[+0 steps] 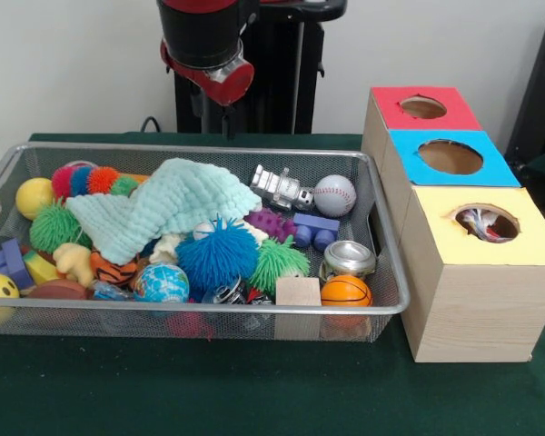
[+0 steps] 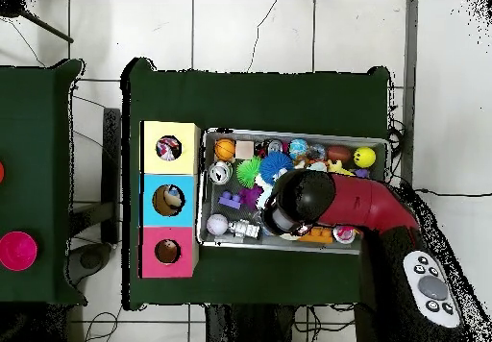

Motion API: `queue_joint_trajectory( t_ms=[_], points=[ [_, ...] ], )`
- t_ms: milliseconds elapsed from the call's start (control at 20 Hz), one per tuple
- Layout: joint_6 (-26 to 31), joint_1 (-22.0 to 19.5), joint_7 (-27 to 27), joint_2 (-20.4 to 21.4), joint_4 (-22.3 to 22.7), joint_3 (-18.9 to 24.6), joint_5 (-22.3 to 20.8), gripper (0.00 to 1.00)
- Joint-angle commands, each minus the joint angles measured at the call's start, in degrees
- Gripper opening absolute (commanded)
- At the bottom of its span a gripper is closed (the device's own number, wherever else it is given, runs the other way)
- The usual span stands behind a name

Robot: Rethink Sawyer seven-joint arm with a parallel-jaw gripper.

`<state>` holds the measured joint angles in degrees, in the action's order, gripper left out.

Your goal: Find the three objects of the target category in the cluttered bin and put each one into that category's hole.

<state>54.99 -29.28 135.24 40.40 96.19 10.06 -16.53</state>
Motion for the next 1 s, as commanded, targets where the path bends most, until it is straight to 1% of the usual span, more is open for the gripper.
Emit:
queue_joint_trajectory(
  t_ms=[50, 250, 600, 1000],
  points=[
    [-4.2, 0.3, -5.7, -1.9, 3.2, 2.7, -3.2, 1.00],
    [-5.2, -0.4, -6.3, -2.2, 3.8, 2.9, -3.3, 1.00],
    [-9.4, -0.2, -5.3, -4.1, 4.9, 2.2, -4.9, 1.00],
    [-9.7, -0.1, -4.9, -5.0, 4.2, 2.3, -5.4, 1.00]
  ],
)
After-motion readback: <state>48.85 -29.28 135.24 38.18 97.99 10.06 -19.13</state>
